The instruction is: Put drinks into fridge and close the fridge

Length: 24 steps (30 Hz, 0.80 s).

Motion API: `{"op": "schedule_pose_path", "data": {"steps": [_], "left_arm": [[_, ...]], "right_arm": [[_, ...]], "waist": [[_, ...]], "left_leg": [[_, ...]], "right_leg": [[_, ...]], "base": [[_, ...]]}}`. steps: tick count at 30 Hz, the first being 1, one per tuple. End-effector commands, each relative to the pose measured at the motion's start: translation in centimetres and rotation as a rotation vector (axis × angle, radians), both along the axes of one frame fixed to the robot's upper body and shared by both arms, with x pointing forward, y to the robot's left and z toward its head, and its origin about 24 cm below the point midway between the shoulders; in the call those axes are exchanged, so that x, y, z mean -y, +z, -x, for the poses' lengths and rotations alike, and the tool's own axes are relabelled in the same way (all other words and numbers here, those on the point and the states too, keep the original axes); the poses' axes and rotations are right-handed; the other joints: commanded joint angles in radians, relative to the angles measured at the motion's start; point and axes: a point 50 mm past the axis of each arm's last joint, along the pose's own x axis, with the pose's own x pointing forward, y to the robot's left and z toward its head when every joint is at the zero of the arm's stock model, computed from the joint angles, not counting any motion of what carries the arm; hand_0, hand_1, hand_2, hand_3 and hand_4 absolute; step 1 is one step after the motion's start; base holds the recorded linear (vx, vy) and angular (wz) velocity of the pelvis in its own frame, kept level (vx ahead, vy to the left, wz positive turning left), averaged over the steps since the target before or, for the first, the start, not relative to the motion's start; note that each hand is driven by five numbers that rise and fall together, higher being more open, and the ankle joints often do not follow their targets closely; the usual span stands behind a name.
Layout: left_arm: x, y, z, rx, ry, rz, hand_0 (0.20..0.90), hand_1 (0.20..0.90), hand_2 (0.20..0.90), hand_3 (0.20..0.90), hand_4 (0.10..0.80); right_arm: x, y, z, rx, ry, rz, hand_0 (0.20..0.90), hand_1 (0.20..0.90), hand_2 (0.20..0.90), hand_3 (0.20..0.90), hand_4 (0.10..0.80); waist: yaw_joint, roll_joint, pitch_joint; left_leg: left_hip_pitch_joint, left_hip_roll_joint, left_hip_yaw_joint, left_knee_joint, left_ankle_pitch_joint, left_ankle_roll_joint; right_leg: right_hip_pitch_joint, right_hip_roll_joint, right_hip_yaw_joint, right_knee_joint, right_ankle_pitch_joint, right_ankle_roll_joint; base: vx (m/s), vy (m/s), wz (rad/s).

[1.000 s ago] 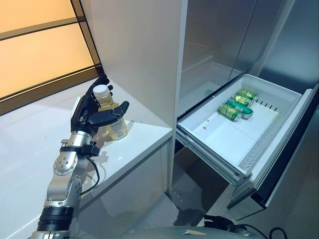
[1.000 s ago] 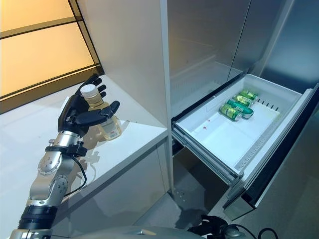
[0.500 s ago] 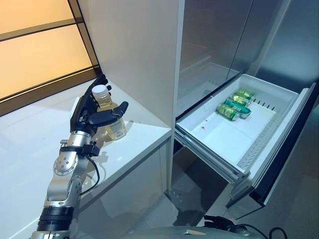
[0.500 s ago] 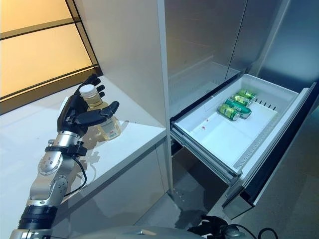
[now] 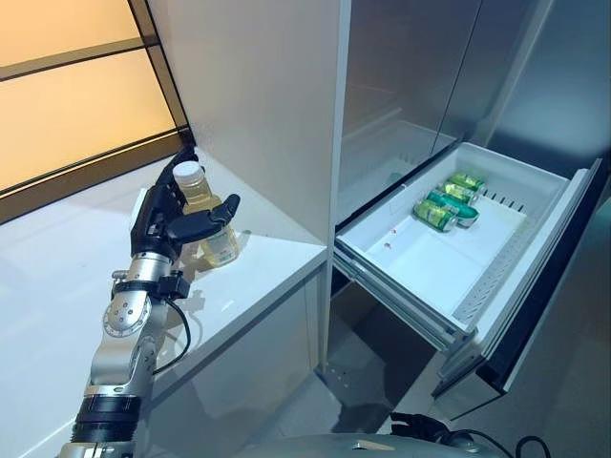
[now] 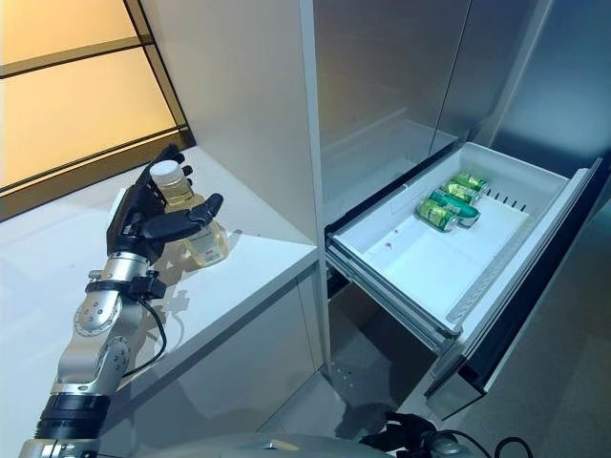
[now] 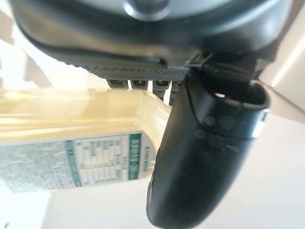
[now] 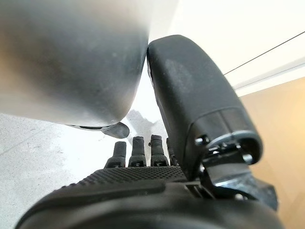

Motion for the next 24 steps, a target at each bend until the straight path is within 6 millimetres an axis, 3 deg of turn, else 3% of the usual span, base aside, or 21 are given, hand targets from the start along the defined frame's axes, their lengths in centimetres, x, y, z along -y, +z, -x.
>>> {"op": "schedule_pose_path", "data": {"steps": [1, 24], "left_arm": [[-1.24, 4.62, -0.18, 0.245, 0.069, -0.097, 0.9, 0.9, 0.9, 0.9, 0.8], [-0.3, 4.44, -0.1, 0.222, -0.026, -0.091, 0.9, 0.9, 0.9, 0.9, 0.8]], "right_arm": [[-0.8, -0.22, 0.63, -0.033, 0.063, -0.014, 0.9, 0.9, 0.9, 0.9, 0.8], [-1.24, -0.05, 0.27, -0.027, 0.081, -0.013, 0.9, 0.9, 0.9, 0.9, 0.8]], "waist": [[-0.015, -0.025, -0.016], [-0.017, -0.025, -0.009]], "left_leg": [[-0.043, -0.04, 0.069, 0.006, -0.03, 0.023], [-0.047, -0.038, 0.066, 0.006, -0.027, 0.02]], "right_leg": [[0.067, -0.015, 0.0, 0.029, -0.09, 0.058], [0.065, -0.012, -0.002, 0.029, -0.09, 0.057]], "base": [[0.0, 0.0, 0.0], [0.0, 0.0, 0.0]]}}
